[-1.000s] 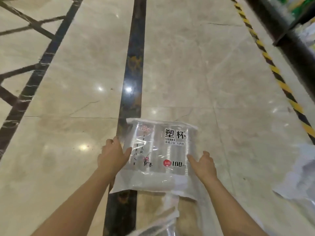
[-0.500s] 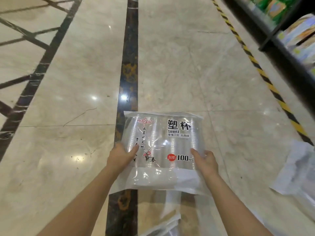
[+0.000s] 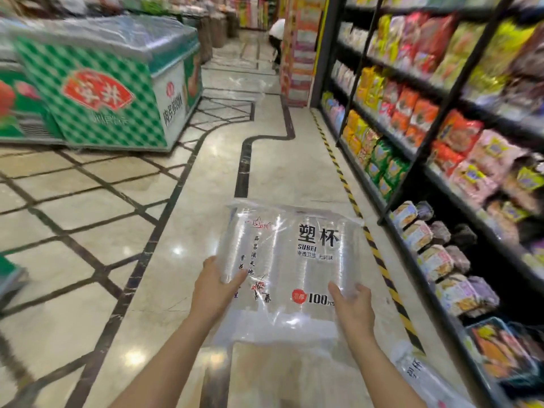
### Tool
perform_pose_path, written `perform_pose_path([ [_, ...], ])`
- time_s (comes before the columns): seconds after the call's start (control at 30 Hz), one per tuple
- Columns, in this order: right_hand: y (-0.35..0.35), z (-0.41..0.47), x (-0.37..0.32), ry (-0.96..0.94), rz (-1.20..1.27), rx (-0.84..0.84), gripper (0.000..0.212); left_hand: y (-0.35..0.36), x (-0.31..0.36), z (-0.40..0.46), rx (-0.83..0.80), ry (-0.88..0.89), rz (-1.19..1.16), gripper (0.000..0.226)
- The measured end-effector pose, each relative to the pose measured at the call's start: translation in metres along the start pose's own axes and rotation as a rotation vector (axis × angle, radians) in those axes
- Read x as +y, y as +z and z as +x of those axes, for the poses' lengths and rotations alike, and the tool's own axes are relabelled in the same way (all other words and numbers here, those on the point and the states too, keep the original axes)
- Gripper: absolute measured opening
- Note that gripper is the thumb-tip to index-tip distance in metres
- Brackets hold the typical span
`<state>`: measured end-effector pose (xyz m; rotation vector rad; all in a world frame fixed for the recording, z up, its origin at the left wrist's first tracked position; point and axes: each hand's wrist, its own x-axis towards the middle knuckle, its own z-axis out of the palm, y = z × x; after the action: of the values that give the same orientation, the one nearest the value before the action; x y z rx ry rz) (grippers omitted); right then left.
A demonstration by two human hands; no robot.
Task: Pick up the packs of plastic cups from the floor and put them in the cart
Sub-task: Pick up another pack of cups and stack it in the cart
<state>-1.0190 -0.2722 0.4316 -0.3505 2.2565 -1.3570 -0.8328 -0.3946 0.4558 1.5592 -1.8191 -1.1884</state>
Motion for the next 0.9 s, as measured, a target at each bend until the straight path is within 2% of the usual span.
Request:
perform_pose_path([
  [0.17, -0.11, -0.087, -0.094, -0.1, -0.027, -0.046, 0.07, -0.069, 0.106, -0.121, 0.095, -0.023, -0.064, 0.074],
  [0.43, -0.227, -0.192, -0.155, -0.255, 0.006, -0.091, 0.07, -0.132, 0.179, -0.253, 0.207, 0.071, -0.131, 0.084],
  [0.57, -0.264, -0.257, -0.141, -0.304, 0.027, -0.06, 0.071, -0.147, 0.173, -0.322, 0.213, 0.147, -0.151, 0.078],
  [0.73, -0.3, -0.353, -0.09, -0.32, 0.067, 0.019, 0.073, -0.165, 0.135, -0.415, 0.201, 0.258, -0.128, 0.077],
  [0.9, -0.358, -0.479, -0.029, -0.268, 0.094, 0.207, 0.068, -0.185, 0.11, -0.526, 0.099, 0.357, -0.111, 0.073],
])
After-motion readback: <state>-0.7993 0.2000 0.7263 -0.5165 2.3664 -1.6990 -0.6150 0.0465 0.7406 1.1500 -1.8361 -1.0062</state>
